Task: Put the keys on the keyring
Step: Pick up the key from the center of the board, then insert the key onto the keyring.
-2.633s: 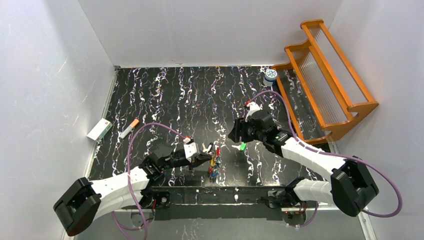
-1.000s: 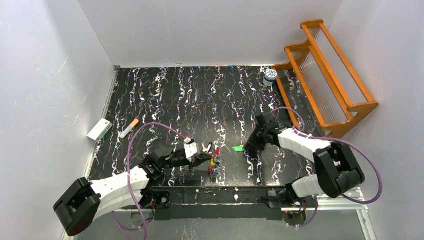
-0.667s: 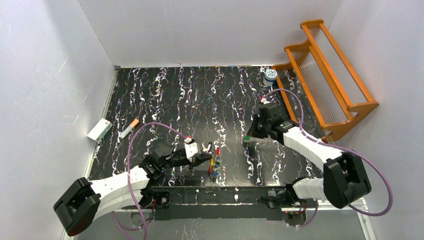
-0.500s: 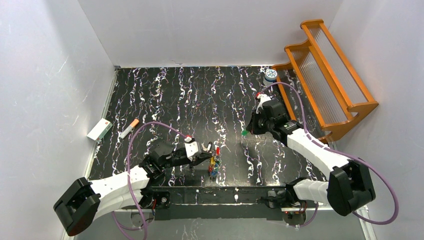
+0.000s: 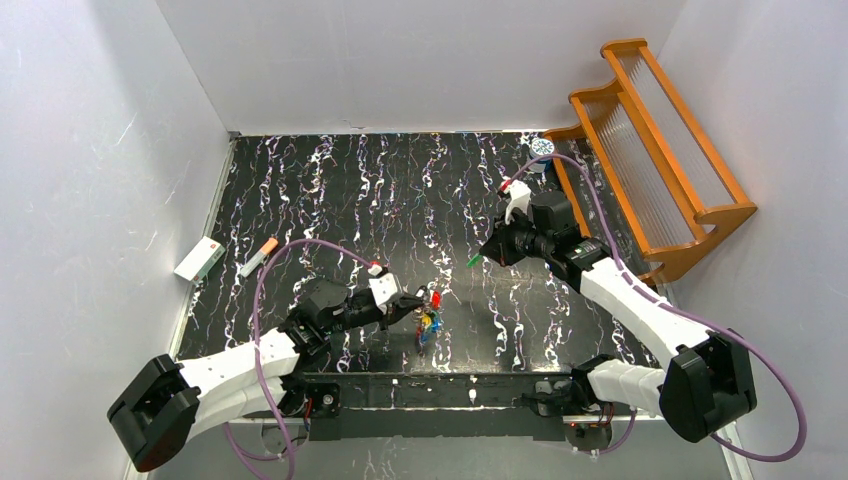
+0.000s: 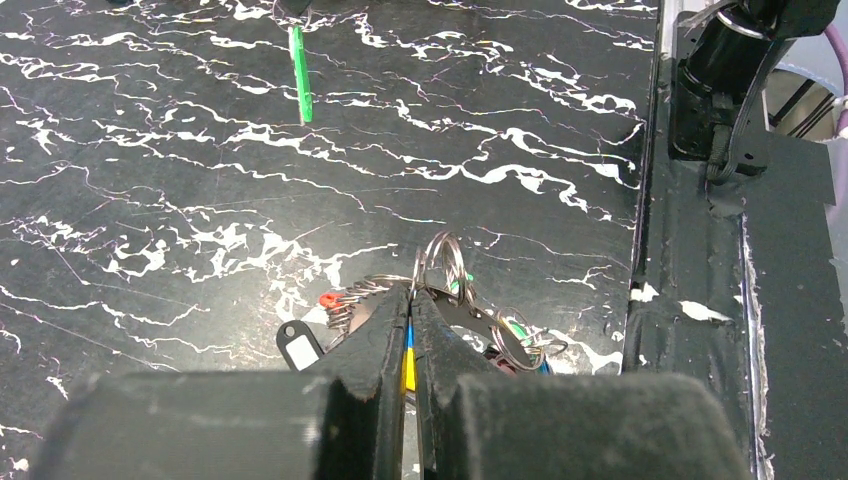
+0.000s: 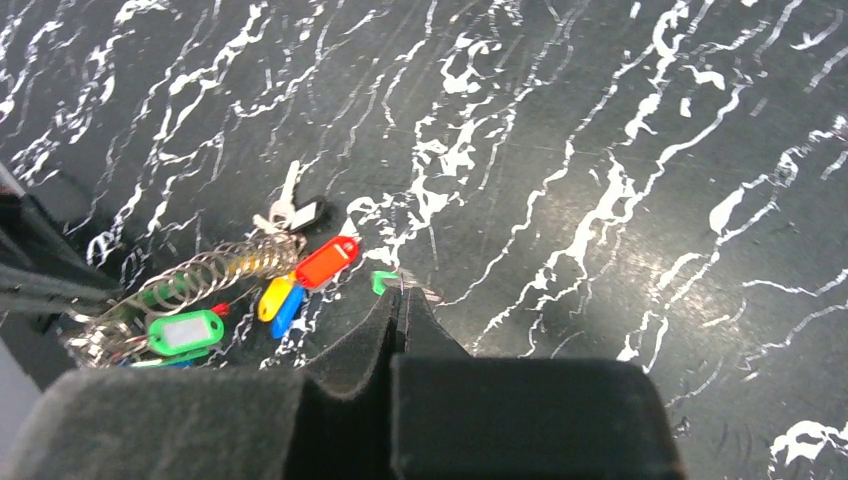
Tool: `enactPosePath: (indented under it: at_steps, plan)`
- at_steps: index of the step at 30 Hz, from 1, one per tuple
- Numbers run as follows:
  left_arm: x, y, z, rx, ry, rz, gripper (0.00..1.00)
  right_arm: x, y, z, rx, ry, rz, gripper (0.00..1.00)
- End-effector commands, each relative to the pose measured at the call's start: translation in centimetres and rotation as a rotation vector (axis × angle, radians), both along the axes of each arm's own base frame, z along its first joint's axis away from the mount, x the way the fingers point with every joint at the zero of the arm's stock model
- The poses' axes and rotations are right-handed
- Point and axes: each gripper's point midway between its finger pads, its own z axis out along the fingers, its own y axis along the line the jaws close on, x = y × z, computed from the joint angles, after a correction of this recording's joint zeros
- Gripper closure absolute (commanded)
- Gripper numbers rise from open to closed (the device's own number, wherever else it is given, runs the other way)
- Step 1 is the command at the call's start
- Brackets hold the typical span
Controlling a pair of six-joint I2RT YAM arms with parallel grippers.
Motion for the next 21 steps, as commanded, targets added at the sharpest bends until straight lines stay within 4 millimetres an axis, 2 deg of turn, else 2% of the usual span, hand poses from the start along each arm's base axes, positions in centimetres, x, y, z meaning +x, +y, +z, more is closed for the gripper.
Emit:
enactPosePath:
  at_steps: [1, 5, 11, 16, 21]
  plan:
    - [0.9, -0.6, 2.9, -0.058, -0.04, 0.018, 1.0, -0.5, 2.0, 3.8, 0.079, -0.088, 0.153, 0.99]
    - [1.0, -0.9, 3.3, -0.055, -0.049, 0.004, 1.0, -1.4, 3.0, 4.7, 0.124, -0.09, 0.235, 0.99]
    - [1.6, -1.2, 3.7, -0.043, -0.066, 0.014, 1.0, -1.6, 3.4, 4.3, 0.135, -0.058, 0.259, 0.99]
    - [3.6, 0.5, 4.9, 0.024, -0.154, 0.131, 1.0, -1.4, 3.6, 4.5, 0.141, -0.06, 0.264, 0.99]
    - [5.0, 3.3, 5.7, 0.18, -0.252, 0.234, 1.0, -1.3, 3.7, 4.4, 0.139, -0.065, 0.266, 0.99]
